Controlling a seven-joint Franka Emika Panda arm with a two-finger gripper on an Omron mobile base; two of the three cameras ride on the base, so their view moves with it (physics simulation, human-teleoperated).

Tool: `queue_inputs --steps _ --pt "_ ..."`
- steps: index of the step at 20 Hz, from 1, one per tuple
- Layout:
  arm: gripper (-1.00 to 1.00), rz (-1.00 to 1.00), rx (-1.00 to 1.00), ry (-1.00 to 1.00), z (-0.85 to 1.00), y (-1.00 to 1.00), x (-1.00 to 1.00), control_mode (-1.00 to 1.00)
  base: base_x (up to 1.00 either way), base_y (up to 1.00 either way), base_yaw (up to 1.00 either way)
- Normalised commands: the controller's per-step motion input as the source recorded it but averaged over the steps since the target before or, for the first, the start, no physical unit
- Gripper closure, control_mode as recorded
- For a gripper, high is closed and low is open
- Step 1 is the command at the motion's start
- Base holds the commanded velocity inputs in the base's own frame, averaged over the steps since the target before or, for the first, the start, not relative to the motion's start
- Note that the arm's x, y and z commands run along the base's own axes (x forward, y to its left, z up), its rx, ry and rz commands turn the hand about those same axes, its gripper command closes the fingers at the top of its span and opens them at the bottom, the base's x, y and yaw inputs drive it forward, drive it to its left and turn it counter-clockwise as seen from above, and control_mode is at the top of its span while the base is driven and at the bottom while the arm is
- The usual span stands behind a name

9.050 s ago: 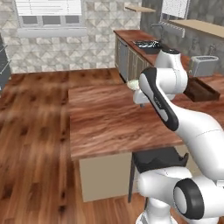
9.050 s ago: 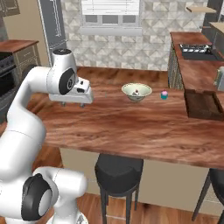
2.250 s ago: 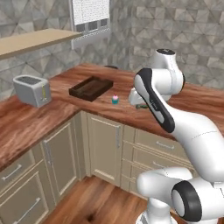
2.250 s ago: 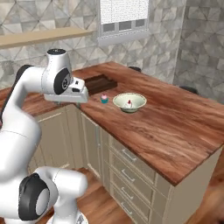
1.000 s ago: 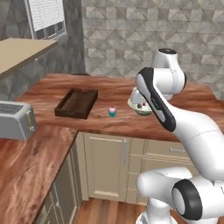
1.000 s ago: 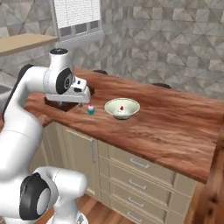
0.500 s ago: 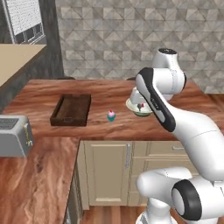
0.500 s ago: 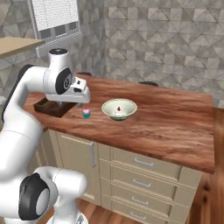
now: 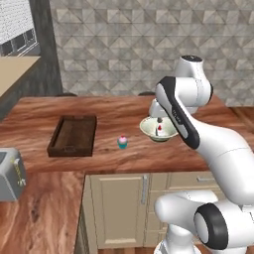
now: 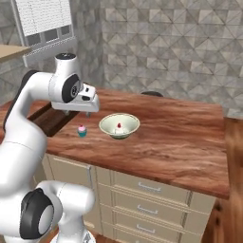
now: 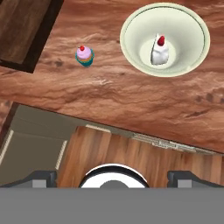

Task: Place the bowl with cake and the cupcake onto the tray.

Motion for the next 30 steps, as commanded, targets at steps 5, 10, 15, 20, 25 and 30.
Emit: queue_inputs --steps 5,10,15,20,25,30 --pt "-1.0 0.0 0.0 0.0 0.0 0.0 0.0 1.0 0.29 0.28 -0.1" --pt "-1.0 0.0 0.0 0.0 0.0 0.0 0.0 1.0 0.2 0.42 -0.17" --pt "-1.0 0.0 0.0 0.0 0.0 0.0 0.0 1.0 0.3 0.29 -0.16" --pt "-1.0 0.0 0.0 0.0 0.0 0.0 0.0 1.0 0.43 0.22 -0.13" --pt "-1.0 0.0 0.0 0.0 0.0 0.0 0.0 1.0 0.39 0.2 -0.1" --pt "-1.0 0.0 0.0 0.0 0.0 0.0 0.0 1.0 0.16 0.16 -0.04"
